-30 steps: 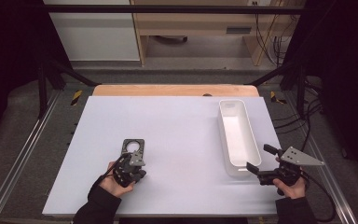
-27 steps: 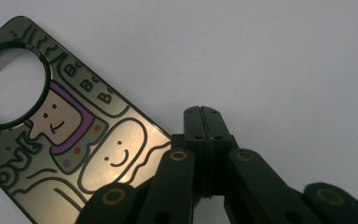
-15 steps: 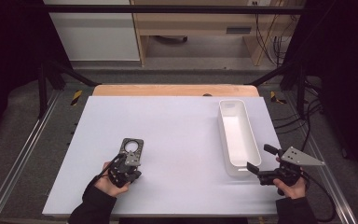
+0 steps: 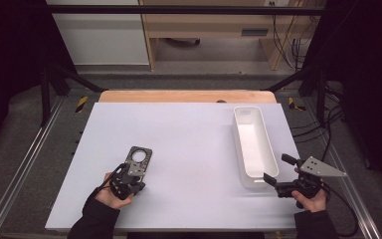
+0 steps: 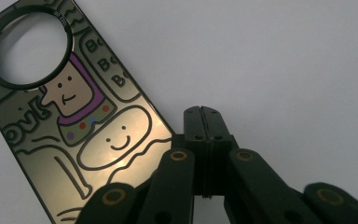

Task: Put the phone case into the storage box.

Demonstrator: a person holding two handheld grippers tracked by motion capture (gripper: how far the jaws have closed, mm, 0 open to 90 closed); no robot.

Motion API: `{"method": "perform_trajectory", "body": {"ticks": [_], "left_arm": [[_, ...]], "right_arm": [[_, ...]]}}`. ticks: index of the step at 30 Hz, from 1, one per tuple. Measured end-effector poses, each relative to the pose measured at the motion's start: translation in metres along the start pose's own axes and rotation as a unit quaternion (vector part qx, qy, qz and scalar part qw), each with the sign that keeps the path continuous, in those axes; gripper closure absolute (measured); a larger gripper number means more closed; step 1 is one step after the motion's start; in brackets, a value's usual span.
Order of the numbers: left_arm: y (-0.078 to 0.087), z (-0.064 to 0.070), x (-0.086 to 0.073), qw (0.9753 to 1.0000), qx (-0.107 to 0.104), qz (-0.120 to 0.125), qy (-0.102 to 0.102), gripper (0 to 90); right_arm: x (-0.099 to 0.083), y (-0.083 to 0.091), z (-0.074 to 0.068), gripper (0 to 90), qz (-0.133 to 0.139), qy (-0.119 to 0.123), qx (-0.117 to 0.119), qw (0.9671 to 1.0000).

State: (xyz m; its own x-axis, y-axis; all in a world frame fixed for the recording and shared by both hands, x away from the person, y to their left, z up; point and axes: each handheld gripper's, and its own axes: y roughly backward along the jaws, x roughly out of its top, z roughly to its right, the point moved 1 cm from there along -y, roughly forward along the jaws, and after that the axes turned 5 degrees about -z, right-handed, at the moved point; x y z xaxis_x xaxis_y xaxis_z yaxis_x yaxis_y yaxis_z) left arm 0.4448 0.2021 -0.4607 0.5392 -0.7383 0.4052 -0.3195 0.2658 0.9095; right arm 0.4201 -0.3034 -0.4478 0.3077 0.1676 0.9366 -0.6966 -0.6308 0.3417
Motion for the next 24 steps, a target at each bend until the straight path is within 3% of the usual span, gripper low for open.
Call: {"method": "perform_trajectory", "body": {"ticks": [13,19,24], "left_arm": [[0.001,-0.004,-0.003,1.0000,0.006,0.001,0.003,89.3],[0.008,-0.003,-0.001,0.9996,0.000,0.029,0.002,84.1],[0.015,-0.007,0.000,0.9977,-0.003,0.064,0.024,74.0]], "right_arm": [[0.000,0.000,0.000,0.4,-0.001,0.001,0.001,1.0000],[0.000,0.000,0.000,0.4,-0.001,0.001,0.002,1.0000],[0.000,0.000,0.000,0.4,0.000,0.001,0.001,1.0000]]}}
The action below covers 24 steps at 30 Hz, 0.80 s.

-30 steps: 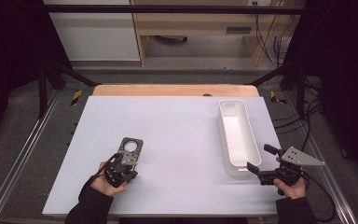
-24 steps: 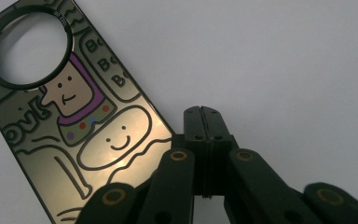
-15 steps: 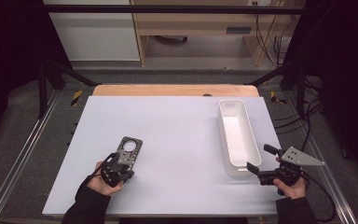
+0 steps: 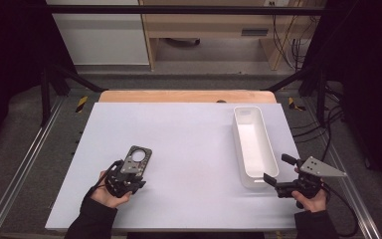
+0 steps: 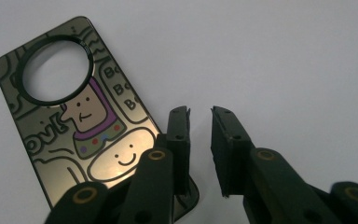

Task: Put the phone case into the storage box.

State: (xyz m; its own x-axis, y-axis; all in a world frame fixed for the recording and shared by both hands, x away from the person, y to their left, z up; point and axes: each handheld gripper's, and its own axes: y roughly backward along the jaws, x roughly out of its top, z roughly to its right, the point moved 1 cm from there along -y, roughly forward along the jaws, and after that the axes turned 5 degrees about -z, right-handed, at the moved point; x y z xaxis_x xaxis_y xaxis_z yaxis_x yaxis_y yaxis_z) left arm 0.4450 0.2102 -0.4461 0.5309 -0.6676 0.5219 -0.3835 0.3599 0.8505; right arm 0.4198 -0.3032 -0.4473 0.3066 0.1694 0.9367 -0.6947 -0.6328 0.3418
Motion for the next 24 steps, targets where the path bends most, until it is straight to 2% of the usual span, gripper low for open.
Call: {"method": "perform_trajectory", "body": {"ticks": [3,5,8,12,18,24], "left_arm": [[0.006,-0.004,0.001,0.9994,0.003,0.026,0.021,65.5],[0.009,-0.007,0.001,0.9981,0.003,0.046,0.040,56.9],[0.014,-0.011,0.002,0.9956,0.001,0.077,0.054,41.4],[0.021,-0.015,0.003,0.9932,0.006,0.098,0.063,32.9],[0.029,-0.019,0.004,0.9880,0.015,0.131,0.081,18.8],[0.035,-0.023,0.006,0.9838,0.021,0.149,0.098,6.2]], "right_arm": [[0.000,0.000,0.000,0.4,0.000,0.000,0.000,1.0000],[0.000,0.000,0.000,0.4,0.000,0.001,0.000,1.0000],[0.000,0.000,0.000,0.4,-0.001,0.001,0.000,1.0000],[0.001,0.000,0.000,0.4,0.000,0.001,0.000,1.0000],[0.001,0.000,-0.001,0.4,0.001,0.002,0.000,1.0000],[0.001,0.001,-0.001,0.4,0.001,0.001,-0.001,1.0000]]}}
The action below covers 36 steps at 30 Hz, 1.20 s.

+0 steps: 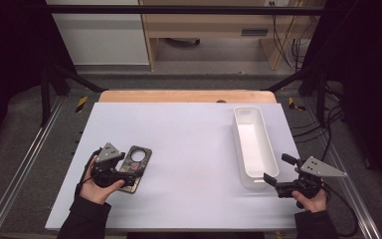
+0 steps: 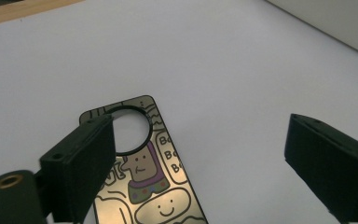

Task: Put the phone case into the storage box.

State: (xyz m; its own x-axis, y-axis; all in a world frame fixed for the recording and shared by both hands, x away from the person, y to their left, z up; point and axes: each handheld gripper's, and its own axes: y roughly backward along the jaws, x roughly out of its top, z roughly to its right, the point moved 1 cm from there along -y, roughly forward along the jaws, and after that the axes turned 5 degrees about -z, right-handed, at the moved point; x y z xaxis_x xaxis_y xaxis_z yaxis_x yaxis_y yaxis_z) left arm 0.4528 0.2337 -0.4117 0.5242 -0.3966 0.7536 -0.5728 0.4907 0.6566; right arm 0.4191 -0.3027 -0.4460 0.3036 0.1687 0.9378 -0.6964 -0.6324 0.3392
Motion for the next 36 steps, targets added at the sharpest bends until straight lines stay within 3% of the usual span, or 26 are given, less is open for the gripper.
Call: {"method": "perform_trajectory", "body": {"ticks": [5,15,20,25,36], "left_arm": [[0.005,-0.004,0.004,0.9998,-0.001,0.016,0.012,0.0],[0.009,-0.005,0.019,0.9993,0.004,0.038,-0.001,0.0],[0.009,-0.008,0.024,0.9987,0.012,0.050,0.007,0.0],[0.005,-0.011,0.028,0.9989,0.020,0.043,0.002,0.0],[-0.009,-0.021,0.029,0.9992,0.030,0.022,0.012,0.0]], "right_arm": [[0.000,0.000,0.000,0.4,0.001,0.000,-0.001,1.0000],[0.001,0.001,0.000,0.4,0.001,0.002,-0.003,1.0000],[0.000,0.001,0.000,0.4,0.000,0.002,-0.004,1.0000],[0.000,0.001,0.000,0.4,0.000,0.001,-0.004,1.0000],[0.000,0.001,0.001,0.4,0.001,0.000,-0.004,1.0000]]}}
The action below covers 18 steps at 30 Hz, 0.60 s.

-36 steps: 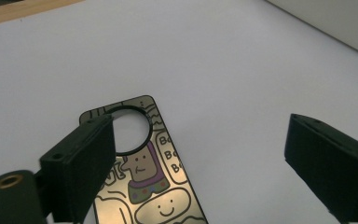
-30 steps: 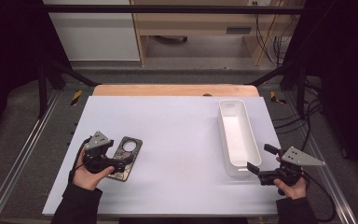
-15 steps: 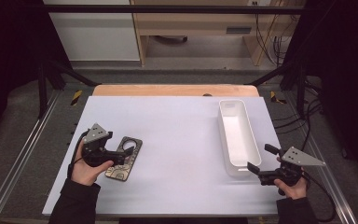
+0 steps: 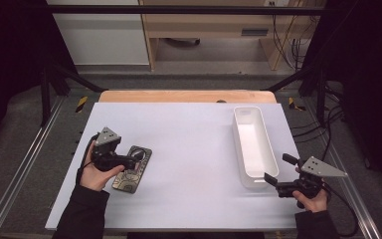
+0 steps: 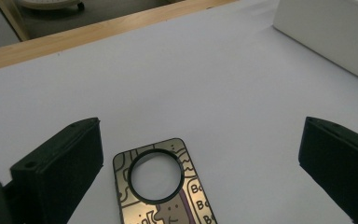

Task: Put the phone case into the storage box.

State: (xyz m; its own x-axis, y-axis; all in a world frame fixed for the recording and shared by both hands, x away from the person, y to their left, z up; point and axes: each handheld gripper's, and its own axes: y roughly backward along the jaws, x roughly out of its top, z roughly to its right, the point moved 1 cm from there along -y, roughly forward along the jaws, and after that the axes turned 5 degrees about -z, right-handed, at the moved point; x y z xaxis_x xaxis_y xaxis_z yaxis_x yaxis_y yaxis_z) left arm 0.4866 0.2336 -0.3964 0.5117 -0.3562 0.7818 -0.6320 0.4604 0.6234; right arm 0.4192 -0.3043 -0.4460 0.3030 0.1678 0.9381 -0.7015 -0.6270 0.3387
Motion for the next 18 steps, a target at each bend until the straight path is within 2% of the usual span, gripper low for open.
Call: {"method": "perform_trajectory", "body": {"ticks": [6,9,18], "left_arm": [[-0.011,-0.005,-0.005,0.9996,0.008,-0.027,0.008,0.0],[-0.018,-0.006,-0.008,0.9989,0.018,-0.044,0.005,0.0],[-0.035,-0.008,-0.019,0.9967,0.018,-0.078,0.011,0.0]], "right_arm": [[0.000,0.000,0.000,0.4,-0.001,-0.001,0.000,1.0000],[0.000,0.000,0.000,0.4,0.001,-0.001,0.000,1.0000],[0.000,0.000,-0.001,0.4,-0.001,0.000,0.000,1.0000]]}}
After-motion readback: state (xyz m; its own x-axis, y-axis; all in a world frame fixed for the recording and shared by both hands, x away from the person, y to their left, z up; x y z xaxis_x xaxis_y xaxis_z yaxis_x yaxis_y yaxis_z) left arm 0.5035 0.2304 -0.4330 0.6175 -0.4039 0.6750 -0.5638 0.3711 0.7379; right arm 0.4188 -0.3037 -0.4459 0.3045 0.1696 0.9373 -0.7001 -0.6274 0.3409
